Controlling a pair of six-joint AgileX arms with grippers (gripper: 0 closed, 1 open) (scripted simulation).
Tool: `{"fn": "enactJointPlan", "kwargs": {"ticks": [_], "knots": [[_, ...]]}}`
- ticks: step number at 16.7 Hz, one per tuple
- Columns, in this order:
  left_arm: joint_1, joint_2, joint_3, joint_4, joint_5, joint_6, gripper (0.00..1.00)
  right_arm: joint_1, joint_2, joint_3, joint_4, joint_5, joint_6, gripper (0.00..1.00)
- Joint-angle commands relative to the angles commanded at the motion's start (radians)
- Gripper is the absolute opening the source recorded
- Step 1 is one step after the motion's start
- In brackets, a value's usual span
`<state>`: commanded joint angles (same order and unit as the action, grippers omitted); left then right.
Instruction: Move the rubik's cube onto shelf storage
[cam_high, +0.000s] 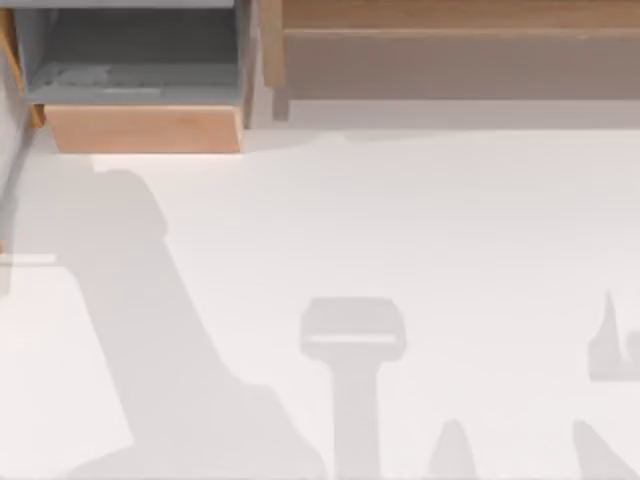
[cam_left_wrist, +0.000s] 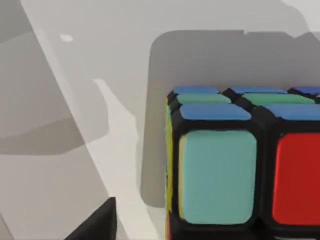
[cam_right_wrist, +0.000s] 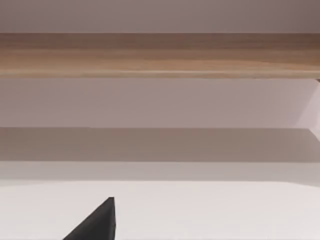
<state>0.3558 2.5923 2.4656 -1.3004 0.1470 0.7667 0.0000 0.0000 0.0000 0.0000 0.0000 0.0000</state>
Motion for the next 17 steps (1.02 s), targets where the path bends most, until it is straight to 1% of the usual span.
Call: {"fn": "enactJointPlan", "kwargs": {"ticks": [12, 13, 17], "knots": [[0.0, 0.0, 0.0, 0.0, 0.0, 0.0, 0.02, 0.0, 0.0, 0.0, 0.0, 0.0, 0.0, 1.0], [0.0, 0.0, 0.0, 0.0, 0.0, 0.0, 0.0, 0.0, 0.0, 0.0, 0.0, 0.0, 0.0, 1.0], [0.0, 0.0, 0.0, 0.0, 0.0, 0.0, 0.0, 0.0, 0.0, 0.0, 0.0, 0.0, 0.0, 1.0]]}}
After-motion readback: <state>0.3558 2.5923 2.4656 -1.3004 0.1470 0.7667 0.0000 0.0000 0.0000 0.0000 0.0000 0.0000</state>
